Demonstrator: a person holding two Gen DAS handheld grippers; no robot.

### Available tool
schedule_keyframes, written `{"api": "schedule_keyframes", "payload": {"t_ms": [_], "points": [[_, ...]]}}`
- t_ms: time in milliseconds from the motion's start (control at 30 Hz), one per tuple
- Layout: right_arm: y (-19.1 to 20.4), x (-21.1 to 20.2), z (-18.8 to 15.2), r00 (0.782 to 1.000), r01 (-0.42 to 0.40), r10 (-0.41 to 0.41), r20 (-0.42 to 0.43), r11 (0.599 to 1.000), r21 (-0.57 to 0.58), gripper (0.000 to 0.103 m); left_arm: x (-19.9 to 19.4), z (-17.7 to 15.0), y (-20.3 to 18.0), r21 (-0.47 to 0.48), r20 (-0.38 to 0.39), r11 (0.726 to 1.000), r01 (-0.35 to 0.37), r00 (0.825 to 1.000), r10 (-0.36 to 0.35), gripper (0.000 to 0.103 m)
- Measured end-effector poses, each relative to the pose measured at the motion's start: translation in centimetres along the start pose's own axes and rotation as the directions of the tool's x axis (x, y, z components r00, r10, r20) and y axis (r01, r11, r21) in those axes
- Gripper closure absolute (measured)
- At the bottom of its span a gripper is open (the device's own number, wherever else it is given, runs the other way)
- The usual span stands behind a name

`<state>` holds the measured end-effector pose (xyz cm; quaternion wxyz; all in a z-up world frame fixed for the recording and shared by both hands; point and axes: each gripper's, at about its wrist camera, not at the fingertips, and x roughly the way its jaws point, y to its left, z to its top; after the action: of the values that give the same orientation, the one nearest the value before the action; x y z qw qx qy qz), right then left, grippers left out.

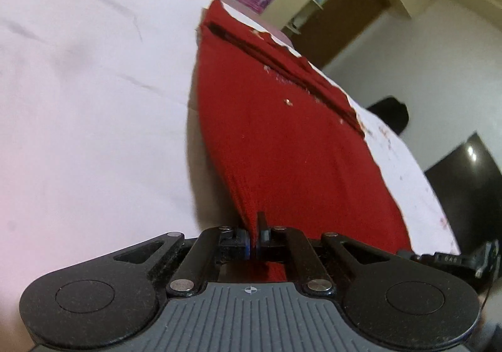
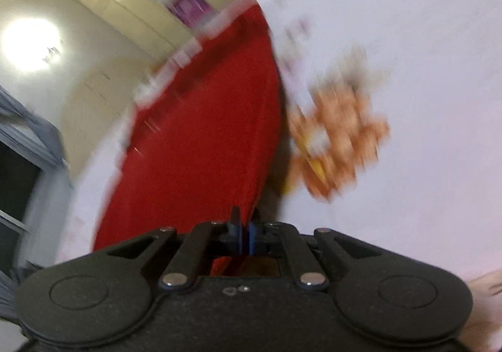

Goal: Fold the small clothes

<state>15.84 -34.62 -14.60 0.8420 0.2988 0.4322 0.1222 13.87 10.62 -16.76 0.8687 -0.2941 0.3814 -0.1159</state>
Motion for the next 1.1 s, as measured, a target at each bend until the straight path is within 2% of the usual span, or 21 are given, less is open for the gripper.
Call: {"api": "schedule_keyframes", "payload": {"t_ms": [167, 233, 400, 533, 667, 867, 1000, 1100], "points": [[2.1, -1.5, 1.5, 0.997, -0.042, 0.045, 0.057, 0.998, -0.050, 0.098, -1.3, 1.2, -0.4, -0.038, 0.057, 0.998, 0.056, 0.997, -0.054, 0.100], [3.2, -2.0, 2.7, 0.995, -0.050, 0.056, 0.087, 0.996, -0.071, 0.098, -1.7, 2.7, -1.5, -0.006, 0.081, 0.998, 0.058, 0.995, -0.057, 0.100], [6.1, -3.0, 7.0, 0.986, -0.069, 0.091, 0.141, 0.986, -0.150, 0.098, -1.9, 9.4, -4.6, 0.101, 0.139, 0.993, 0.059, 0.988, -0.073, 0.100], [8.1, -1.9, 11.9, 0.978, -0.067, 0.099, 0.184, 0.983, -0.171, 0.098, 0.0, 15.4, -6.1, 0.155, 0.161, 0.987, 0.049, 0.984, -0.074, 0.100], [9.8, 0.9, 17.6, 0.972, -0.072, 0.104, 0.211, 0.985, -0.157, 0.098, 3.4, 21.3, -5.5, 0.134, 0.161, 0.990, 0.036, 0.985, -0.057, 0.100], [9.3, 8.4, 25.4, 0.983, -0.072, 0.082, 0.162, 0.995, -0.070, 0.098, 10.8, 28.6, -4.9, 0.128, 0.128, 0.992, -0.003, 0.992, -0.014, 0.100], [7.3, 13.7, 28.7, 0.989, -0.078, 0.080, 0.127, 0.997, -0.021, 0.098, 16.4, 31.4, -3.9, 0.123, 0.090, 0.992, -0.033, 0.996, 0.022, 0.100], [5.0, 17.9, 30.5, 0.992, -0.085, 0.082, 0.093, 0.996, 0.038, 0.098, 20.4, 32.2, -2.5, 0.116, 0.049, 0.991, -0.066, 0.997, 0.060, 0.100]]}}
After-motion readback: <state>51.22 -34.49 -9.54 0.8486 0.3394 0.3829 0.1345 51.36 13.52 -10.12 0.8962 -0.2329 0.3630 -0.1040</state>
